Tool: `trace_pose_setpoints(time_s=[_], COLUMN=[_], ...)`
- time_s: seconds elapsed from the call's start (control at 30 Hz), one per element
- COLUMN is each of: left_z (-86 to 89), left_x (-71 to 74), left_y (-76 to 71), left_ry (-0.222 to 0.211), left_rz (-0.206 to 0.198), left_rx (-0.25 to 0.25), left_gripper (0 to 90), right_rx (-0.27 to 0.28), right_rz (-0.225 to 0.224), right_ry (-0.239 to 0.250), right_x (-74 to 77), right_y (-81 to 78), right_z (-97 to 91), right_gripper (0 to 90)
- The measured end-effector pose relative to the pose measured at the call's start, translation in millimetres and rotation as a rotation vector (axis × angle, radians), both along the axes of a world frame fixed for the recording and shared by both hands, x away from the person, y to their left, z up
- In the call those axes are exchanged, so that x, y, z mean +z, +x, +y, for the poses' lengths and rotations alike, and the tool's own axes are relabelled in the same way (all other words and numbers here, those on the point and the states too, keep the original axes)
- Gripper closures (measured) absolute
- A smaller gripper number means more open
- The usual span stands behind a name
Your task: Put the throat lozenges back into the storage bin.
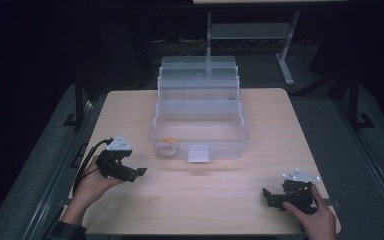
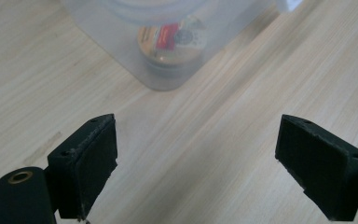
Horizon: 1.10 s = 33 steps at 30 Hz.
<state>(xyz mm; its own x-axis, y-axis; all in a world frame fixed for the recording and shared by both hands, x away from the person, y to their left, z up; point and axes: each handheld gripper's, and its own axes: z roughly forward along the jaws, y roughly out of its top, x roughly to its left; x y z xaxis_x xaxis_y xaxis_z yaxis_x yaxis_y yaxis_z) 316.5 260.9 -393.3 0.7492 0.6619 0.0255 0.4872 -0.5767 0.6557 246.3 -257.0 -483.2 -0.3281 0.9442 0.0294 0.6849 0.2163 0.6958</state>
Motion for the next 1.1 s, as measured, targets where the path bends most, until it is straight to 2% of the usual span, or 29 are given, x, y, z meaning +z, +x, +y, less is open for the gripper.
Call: trace_pose_setpoints(time_s=[0.17,0.47,0.83,0.93,1.1], left_z=[6.0,12.9,18.6,20.1,22.6], left_x=[-10.8,-31.5,-53.3,-59.2,-67.2], left_y=[-6.9,-19.7,-35.8,-40.8,-48.8], left_ry=[-0.011,-0.019,-0.002,0.004,0.006], left_rz=[0.007,-0.011,0.000,-0.012,-0.009], left_rx=[0.014,0.032,0.045,0.039,0.041], left_gripper=[12.1,12.2,12.1,12.1,11.6], right_rx=[0.000,0.000,0.000,0.000,0.000], right_rz=[0.000,0.000,0.000,0.000,0.000], right_ry=[-0.001,0.000,0.000,0.000,0.000], right_x=[0.0,0.0,0.0,0.0,0.0], right_y=[0.0,0.0,0.0,0.0,0.0], right_z=[0.0,0.0,0.0,0.0,0.0], right_gripper=[0.0,0.0,0.0,0.0,0.0])
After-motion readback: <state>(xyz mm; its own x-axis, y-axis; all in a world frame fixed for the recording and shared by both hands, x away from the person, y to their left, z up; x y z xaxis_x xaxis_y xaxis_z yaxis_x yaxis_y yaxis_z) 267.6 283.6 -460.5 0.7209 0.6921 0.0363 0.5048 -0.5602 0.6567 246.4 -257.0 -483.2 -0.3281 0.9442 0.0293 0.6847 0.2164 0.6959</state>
